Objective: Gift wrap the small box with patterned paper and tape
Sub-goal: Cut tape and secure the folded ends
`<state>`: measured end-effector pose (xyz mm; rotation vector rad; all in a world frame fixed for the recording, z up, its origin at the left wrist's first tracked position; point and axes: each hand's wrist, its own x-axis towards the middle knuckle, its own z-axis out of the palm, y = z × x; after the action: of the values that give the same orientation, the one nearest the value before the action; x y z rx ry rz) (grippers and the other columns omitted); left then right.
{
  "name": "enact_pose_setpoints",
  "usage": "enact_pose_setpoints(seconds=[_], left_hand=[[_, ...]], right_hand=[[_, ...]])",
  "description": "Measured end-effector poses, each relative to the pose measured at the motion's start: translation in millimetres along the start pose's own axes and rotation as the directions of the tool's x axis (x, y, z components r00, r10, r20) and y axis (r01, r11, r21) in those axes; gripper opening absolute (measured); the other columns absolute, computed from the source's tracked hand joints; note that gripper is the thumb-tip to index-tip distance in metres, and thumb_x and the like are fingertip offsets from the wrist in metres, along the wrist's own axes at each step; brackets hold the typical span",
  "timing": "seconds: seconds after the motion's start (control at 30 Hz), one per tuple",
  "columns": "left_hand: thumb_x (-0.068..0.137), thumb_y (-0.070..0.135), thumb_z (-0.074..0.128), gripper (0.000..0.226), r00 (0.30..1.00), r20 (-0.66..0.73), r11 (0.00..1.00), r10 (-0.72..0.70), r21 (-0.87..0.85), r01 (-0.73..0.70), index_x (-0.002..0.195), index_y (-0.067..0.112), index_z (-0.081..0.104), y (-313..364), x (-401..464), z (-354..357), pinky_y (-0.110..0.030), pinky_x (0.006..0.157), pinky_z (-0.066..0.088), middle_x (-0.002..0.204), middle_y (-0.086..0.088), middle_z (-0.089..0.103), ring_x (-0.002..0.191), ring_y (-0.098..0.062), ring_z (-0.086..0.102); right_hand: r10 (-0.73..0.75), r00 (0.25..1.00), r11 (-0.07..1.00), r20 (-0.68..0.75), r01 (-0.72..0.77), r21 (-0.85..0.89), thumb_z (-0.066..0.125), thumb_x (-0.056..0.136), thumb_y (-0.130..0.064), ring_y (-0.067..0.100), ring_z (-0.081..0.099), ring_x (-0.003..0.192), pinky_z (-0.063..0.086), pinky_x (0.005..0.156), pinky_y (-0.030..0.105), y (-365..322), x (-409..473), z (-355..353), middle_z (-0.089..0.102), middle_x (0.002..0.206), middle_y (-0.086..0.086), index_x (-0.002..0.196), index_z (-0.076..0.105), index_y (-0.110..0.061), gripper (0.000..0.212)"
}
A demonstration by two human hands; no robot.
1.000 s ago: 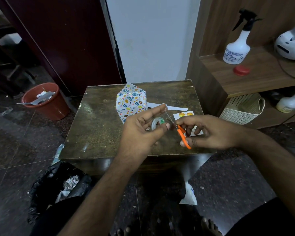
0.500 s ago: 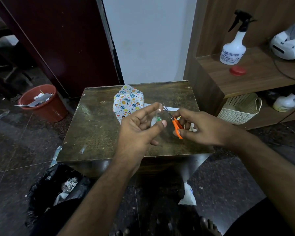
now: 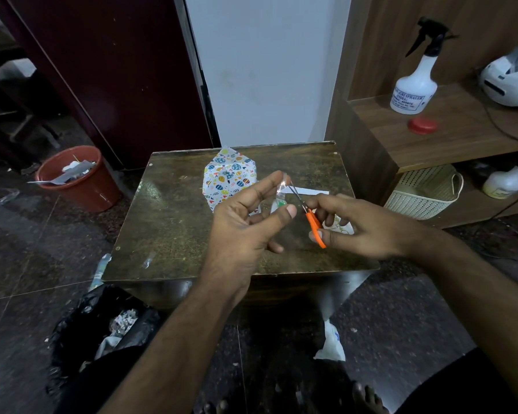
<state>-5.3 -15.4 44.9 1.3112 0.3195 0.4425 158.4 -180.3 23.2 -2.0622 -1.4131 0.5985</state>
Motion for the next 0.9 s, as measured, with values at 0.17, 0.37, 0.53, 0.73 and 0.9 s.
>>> enact_pose_setpoints(seconds=[0.17, 0.37, 0.53, 0.73, 0.9], left_hand=[[0.088, -0.003, 0.074, 0.051, 1.0, -0.02, 1.0, -0.002, 0.013, 0.002, 0.133, 0.017, 0.066, 1, 2, 0, -0.025, 0.048, 0.052, 0.131, 0.01, 0.071, 0.109, 0.003, 0.069], [0.087, -0.003, 0.075, 0.051, 1.0, -0.011, 1.0, -0.023, 0.007, 0.024, 0.133, 0.016, 0.066, 2, 1, 1, -0.022, 0.044, 0.048, 0.13, 0.013, 0.071, 0.103, -0.003, 0.071], [0.087, -0.007, 0.073, 0.05, 0.999, 0.01, 0.997, -0.046, -0.056, 0.046, 0.127, 0.022, 0.066, 0, 2, 1, -0.019, 0.044, 0.047, 0.131, 0.012, 0.07, 0.125, -0.01, 0.065], [0.087, -0.006, 0.073, 0.051, 0.997, 0.015, 0.994, -0.07, -0.084, 0.071, 0.131, 0.018, 0.065, -4, 6, 2, -0.019, 0.044, 0.048, 0.134, 0.01, 0.068, 0.121, -0.004, 0.066], [0.087, -0.006, 0.073, 0.053, 0.997, 0.017, 0.991, -0.069, -0.111, 0.071, 0.135, 0.014, 0.064, -5, 6, 2, -0.02, 0.045, 0.048, 0.134, 0.011, 0.069, 0.121, 0.0, 0.065]], right_hand=[[-0.056, 0.997, 0.973, 0.054, 0.043, 0.225, 0.061, 0.091, -0.059, 0.022, 0.061, 0.099, 0.048, 0.088, 0.045, -12, -8, -7, 0.066, 0.101, 0.001, 0.116, 0.061, -0.025, 0.043], [-0.065, 0.992, 0.947, 0.107, 0.028, 0.32, 0.068, 0.095, -0.033, 0.025, 0.062, 0.092, 0.049, 0.081, 0.045, -10, -8, -10, 0.064, 0.096, 0.008, 0.112, 0.067, -0.027, 0.018], [0.069, 0.997, 0.99, -0.02, -0.066, 0.127, 0.073, 0.095, -0.029, 0.003, 0.062, 0.085, 0.043, 0.073, 0.019, 0, -4, -6, 0.069, 0.092, -0.004, 0.122, 0.065, -0.031, 0.027], [0.166, 0.956, 0.776, -0.241, -0.277, -0.566, 0.056, 0.096, -0.05, 0.025, 0.065, 0.102, 0.032, 0.074, 0.031, -15, 13, 13, 0.069, 0.108, -0.002, 0.132, 0.048, -0.031, 0.041], [0.192, 0.943, 0.837, -0.271, -0.302, -0.457, 0.058, 0.092, -0.052, 0.023, 0.066, 0.097, 0.037, 0.067, 0.03, -20, 20, 18, 0.07, 0.101, -0.005, 0.127, 0.053, -0.039, 0.038]])
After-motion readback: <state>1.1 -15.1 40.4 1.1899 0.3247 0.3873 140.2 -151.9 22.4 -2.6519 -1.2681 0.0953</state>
